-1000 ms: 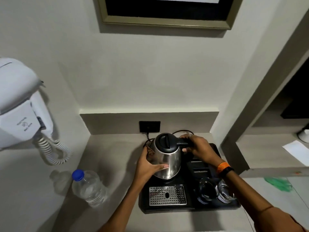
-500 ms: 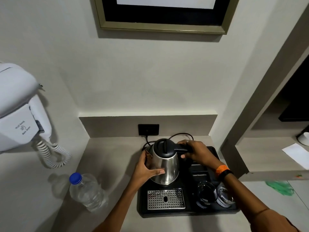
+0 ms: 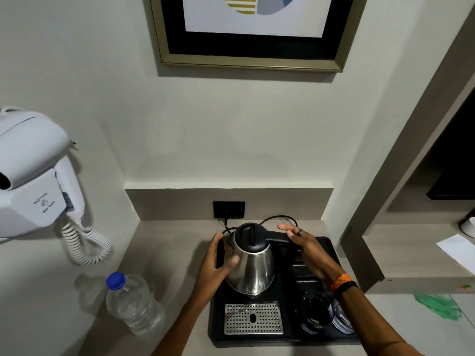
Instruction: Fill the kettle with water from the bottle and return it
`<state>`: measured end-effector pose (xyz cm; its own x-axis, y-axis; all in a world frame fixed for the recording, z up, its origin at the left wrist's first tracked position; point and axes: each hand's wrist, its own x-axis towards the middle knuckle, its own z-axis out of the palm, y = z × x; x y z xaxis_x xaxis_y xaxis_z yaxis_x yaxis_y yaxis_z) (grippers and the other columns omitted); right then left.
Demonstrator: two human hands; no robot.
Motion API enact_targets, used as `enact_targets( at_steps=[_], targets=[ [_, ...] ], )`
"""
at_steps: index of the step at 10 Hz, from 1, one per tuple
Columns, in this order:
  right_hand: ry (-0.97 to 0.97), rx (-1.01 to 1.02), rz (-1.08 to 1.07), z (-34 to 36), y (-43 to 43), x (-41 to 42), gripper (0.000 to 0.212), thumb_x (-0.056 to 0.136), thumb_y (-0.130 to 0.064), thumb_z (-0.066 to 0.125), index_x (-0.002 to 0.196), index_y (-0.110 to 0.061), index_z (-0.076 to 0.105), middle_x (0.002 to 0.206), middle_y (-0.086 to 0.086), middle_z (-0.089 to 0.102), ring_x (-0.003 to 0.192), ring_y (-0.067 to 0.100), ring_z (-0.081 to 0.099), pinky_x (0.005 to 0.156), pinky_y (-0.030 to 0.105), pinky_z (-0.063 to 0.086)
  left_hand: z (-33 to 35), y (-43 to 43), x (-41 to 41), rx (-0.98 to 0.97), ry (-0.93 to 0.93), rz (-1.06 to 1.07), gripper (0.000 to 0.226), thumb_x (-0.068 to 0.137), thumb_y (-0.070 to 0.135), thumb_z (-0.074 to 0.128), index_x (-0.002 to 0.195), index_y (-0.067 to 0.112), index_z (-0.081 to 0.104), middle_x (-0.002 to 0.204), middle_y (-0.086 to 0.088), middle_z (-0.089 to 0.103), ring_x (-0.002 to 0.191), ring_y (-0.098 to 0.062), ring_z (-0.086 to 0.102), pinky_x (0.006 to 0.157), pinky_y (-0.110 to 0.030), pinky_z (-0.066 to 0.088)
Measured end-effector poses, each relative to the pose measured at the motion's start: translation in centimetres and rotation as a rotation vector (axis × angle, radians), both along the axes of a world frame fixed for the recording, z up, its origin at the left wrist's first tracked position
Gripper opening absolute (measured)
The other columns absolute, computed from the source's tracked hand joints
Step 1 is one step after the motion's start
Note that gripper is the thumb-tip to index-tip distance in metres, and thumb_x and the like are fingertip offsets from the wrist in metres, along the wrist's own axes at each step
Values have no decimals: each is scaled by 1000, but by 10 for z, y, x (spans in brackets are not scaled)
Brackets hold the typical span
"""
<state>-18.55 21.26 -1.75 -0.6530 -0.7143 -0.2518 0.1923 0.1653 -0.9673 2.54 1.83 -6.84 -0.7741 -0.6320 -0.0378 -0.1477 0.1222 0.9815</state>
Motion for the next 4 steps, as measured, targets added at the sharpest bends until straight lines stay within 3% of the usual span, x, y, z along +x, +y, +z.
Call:
enact_targets(
  at_steps=[1,2,3,4],
  targets=[
    [-20,-41,-12,-5,-1,-2,26,102,-24,55,119,-28,74,131,-11,68,117,6,64,88,25,52,11,-3,4,-5,23,124,59,89,56,69,142,47,44,138,39,53,137,6,47,104,-7,42],
    [-16,-72,-16,-3,-3,-5,25,98,-18,61,120,-23,73,122,6,75,110,18,72,82,26,59,22,-9,6,-66,25,191,45,96,45,56,139,31,56,140,19,61,135,-4,53,112,-22,46],
    [52,-30,-1,5,-3,-6,25,98,-16,62,119,-22,73,118,8,76,114,23,70,89,31,59,32,-7,4,-212,19,184,47,100,49,56,140,24,56,144,8,58,136,-1,50,119,-38,41],
    [397,137,1,25,-14,-8,20,99,-29,61,117,-27,71,125,4,71,126,24,61,104,34,48,55,-7,-13,-578,5,176,61,98,55,44,146,19,50,152,1,50,145,-5,38,123,-44,35]
  ],
)
